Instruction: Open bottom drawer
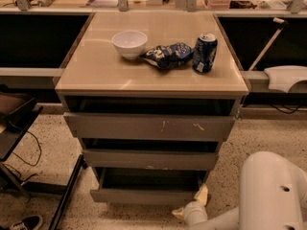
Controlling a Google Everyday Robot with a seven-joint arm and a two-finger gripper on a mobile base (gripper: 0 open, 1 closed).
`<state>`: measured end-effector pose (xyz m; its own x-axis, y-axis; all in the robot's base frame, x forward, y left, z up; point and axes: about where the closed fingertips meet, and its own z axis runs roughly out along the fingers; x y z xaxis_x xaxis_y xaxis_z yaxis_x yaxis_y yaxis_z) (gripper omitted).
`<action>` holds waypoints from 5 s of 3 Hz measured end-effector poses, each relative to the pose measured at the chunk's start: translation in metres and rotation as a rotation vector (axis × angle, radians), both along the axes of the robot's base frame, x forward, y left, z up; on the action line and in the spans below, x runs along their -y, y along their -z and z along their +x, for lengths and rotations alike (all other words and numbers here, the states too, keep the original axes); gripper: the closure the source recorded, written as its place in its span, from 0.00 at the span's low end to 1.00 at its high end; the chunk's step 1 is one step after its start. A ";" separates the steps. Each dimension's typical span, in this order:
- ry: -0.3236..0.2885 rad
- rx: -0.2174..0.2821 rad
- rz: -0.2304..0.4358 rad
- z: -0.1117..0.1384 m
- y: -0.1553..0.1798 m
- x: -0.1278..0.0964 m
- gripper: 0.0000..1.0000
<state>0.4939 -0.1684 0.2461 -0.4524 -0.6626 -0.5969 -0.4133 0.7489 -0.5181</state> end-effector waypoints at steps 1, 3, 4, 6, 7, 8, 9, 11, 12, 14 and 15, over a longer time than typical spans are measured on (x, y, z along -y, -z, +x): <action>-0.061 0.036 0.021 0.029 -0.004 -0.009 0.00; -0.078 0.039 -0.043 0.033 0.004 -0.012 0.00; -0.149 0.048 -0.093 0.060 0.021 -0.011 0.00; -0.199 -0.026 -0.181 0.059 0.037 -0.008 0.00; -0.290 -0.142 -0.262 0.054 0.070 -0.005 0.00; -0.289 -0.141 -0.262 0.054 0.070 -0.005 0.00; -0.287 -0.156 -0.214 0.055 0.081 0.002 0.00; -0.293 -0.160 -0.206 0.056 0.082 0.000 0.18; -0.293 -0.160 -0.206 0.056 0.082 0.000 0.41; -0.293 -0.160 -0.206 0.056 0.082 0.000 0.87; -0.277 -0.137 -0.212 0.038 0.076 -0.005 1.00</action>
Offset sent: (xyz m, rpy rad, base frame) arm 0.0287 0.0067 0.0035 0.0210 -0.0352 0.0572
